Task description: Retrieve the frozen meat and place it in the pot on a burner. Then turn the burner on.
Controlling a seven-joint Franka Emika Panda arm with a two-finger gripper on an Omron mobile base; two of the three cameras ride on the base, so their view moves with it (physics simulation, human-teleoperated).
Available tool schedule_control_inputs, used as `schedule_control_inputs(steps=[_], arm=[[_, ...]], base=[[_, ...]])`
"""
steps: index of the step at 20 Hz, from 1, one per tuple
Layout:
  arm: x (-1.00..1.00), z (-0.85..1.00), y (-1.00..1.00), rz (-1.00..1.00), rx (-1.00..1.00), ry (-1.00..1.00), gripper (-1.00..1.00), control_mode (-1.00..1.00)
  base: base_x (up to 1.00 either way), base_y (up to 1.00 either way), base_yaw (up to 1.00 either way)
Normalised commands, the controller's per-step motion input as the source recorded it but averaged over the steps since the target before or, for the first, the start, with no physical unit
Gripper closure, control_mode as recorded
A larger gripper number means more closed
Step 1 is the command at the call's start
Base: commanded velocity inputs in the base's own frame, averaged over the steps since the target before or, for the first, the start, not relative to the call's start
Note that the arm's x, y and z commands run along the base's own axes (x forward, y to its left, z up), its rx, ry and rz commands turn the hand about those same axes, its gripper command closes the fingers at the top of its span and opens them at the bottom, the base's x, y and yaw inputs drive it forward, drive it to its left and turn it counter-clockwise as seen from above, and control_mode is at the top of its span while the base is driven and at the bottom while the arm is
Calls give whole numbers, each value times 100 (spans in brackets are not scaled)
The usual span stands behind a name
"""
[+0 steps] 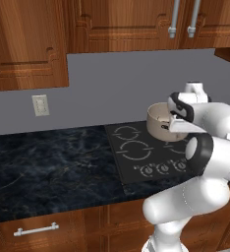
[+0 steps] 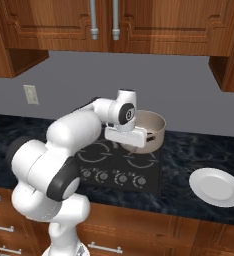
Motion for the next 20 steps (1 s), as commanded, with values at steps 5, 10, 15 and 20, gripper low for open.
schedule_control_inputs(steps=[5, 10, 15, 20], arm=[[0, -24, 0, 0, 0, -6, -100, -100], [0, -22, 0, 0, 0, -2, -100, -100], [0, -32, 0, 0, 0, 0, -100, -100], [-1, -41, 5, 0, 0, 0, -100, -100]], base=[[0, 0, 0], [0, 0, 0], [0, 0, 0], [0, 0, 0]])
